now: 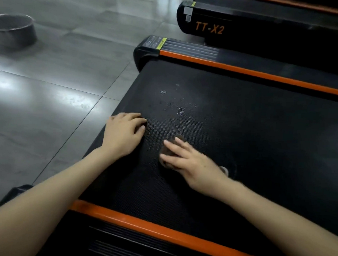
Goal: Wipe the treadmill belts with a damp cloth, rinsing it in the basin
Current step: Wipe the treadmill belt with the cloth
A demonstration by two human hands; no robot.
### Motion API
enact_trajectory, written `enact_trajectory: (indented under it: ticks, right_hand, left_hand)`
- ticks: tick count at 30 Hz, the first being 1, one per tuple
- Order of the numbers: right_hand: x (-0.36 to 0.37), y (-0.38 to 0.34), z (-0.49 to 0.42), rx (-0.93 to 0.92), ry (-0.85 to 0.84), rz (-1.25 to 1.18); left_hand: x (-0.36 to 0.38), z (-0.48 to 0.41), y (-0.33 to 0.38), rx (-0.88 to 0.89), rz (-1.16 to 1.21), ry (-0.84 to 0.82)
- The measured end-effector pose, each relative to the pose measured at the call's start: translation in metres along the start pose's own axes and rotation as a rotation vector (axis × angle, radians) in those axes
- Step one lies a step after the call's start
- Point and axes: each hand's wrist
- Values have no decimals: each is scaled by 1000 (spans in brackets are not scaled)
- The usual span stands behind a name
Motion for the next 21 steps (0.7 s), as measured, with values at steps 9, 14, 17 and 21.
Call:
enact_trajectory:
  ticks: [9,14,17,21]
  right_hand:
    - [-25,96,-91,800,255,138]
    - [12,10,-72,333,114,104]
    - [-6,22,-49,198,5,113]
    - [-29,97,-94,642,156,151]
  left_hand:
    - [15,-68,-41,-32,-72,-151]
    - [27,-90,-43,-39,-8,-212]
    - [28,-90,-43,-54,12,-227]
    - [30,-87,-42,-51,5,-227]
Point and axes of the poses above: each hand's wrist, its own z-axis away from the middle knuckle, its own x-axis out of the palm, y = z × x, and after that the axes turned 6 degrees about x, right-handed
